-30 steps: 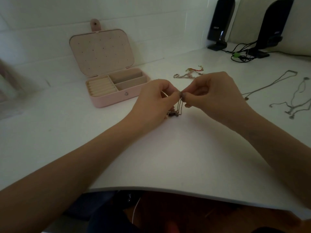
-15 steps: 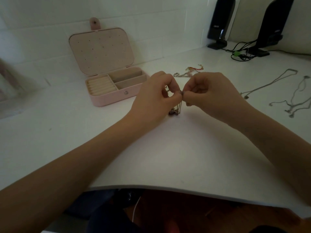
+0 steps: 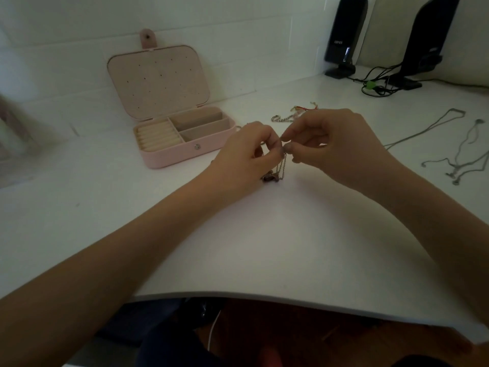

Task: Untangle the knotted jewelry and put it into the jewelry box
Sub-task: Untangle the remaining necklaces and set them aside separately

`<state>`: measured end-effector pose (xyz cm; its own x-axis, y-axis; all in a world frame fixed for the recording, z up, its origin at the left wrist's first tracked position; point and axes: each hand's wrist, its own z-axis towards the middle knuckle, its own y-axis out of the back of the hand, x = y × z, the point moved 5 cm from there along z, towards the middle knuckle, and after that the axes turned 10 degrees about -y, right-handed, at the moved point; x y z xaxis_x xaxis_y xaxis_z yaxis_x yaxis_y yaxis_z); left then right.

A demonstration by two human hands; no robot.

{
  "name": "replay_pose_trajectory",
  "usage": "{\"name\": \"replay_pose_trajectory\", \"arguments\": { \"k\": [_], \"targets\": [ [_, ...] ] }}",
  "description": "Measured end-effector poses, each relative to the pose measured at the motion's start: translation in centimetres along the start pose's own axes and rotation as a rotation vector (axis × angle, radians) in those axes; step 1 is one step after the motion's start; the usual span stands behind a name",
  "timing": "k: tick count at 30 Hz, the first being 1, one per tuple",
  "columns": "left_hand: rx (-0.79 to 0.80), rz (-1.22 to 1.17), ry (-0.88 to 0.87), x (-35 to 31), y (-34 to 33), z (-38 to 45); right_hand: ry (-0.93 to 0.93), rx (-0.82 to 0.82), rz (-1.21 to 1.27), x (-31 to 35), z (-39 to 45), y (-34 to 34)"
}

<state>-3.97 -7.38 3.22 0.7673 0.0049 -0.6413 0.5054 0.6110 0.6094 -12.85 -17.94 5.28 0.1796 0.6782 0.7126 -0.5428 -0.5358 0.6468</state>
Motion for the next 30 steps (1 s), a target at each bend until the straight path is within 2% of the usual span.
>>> {"name": "replay_pose_trajectory", "arguments": {
  "k": [5,12,14,17,19,22,26,30],
  "targets": [
    [-0.017,0.029,-0.014,0.4,-0.3,-0.1,0.071,-0.002,-0.141,0.7,-0.4,-0.3],
    [-0.058,0.145,-0.107,-0.2,0.0,-0.1,0.06,0.004,-0.152,0.7,-0.5,-0.5],
    [-0.076,0.185,-0.152,-0.5,0.0,-0.1,-0.037,0.035,-0.095,0.3,-0.2,-0.6],
    [-0.102,0.238,-0.192,-0.7,0.2,-0.1,-0.268,0.136,0.173,-0.7,-0.1,-0.8],
    [-0.111,0.246,-0.186,-0.5,0.3,-0.2,-0.354,0.182,0.284,-1.0,-0.1,-0.8],
    [-0.129,0.158,-0.136,-0.4,0.6,-0.1,-0.381,0.204,0.339,-1.1,-0.2,-0.7],
    [-0.129,-0.046,0.013,0.0,0.8,0.0,-0.381,0.198,0.345,-1.1,-0.2,-0.5],
    [-0.145,-0.107,0.064,-0.2,1.1,-0.1,-0.342,0.172,0.312,-0.9,-0.2,-0.4]
  ]
}}
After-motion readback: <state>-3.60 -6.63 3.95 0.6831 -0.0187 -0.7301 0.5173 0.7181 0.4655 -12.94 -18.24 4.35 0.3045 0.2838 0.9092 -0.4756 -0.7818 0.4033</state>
